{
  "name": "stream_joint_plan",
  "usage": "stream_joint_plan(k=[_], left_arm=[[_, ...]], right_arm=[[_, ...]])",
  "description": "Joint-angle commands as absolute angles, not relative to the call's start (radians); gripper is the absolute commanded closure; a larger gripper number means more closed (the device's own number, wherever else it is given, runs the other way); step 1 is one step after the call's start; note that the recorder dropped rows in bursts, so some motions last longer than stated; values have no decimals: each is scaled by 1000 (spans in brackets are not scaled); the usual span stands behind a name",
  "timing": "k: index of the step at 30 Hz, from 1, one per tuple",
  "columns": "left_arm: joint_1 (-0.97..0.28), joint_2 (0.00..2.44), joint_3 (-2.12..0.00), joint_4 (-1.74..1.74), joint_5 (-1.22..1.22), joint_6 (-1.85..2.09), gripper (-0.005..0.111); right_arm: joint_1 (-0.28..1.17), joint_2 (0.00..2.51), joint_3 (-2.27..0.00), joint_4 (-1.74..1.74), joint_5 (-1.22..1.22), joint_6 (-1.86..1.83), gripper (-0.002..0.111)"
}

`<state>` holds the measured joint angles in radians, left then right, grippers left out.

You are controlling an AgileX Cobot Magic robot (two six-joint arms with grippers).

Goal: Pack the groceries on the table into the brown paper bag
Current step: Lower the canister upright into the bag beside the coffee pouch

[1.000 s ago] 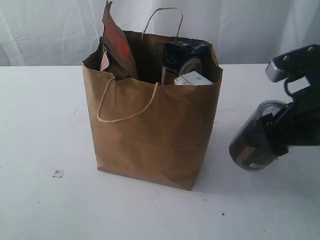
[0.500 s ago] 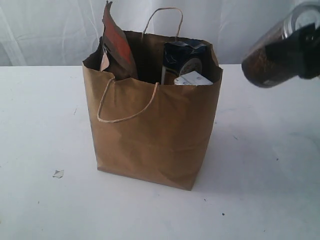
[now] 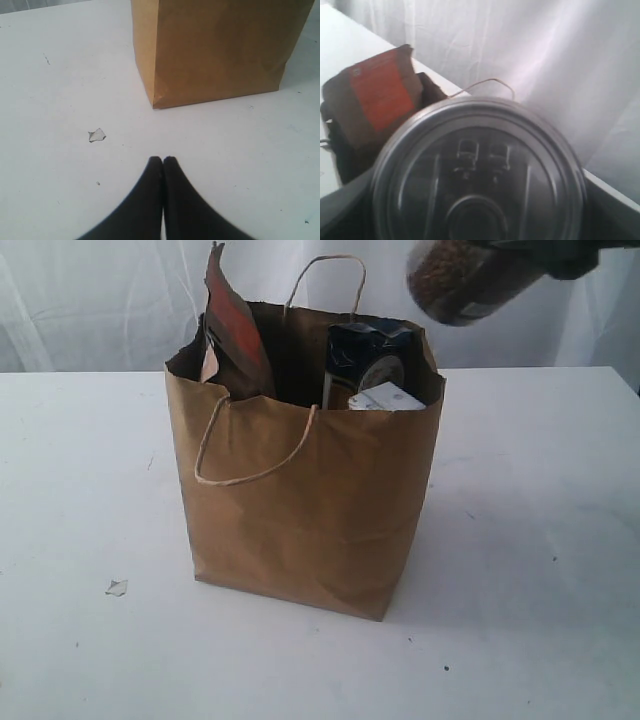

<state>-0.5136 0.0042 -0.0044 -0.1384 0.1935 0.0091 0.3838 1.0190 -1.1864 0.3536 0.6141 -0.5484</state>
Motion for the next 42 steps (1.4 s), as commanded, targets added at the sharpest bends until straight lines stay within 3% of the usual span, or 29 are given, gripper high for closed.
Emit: stream_joint_plan(k=[1,10,23,42], left_arm=[[-510,0,0,-144,194,0,107],[-510,0,0,-144,194,0,107],[-510,0,0,-144,194,0,107],[-510,0,0,-144,194,0,107]], right_arm=[[481,1089,-1244,344,574,-619,108],[605,1241,-1305,312,577,-627,108],[607,1365,-1308,316,545,-678,108],[609,1485,-1304,319,683,-657,108]])
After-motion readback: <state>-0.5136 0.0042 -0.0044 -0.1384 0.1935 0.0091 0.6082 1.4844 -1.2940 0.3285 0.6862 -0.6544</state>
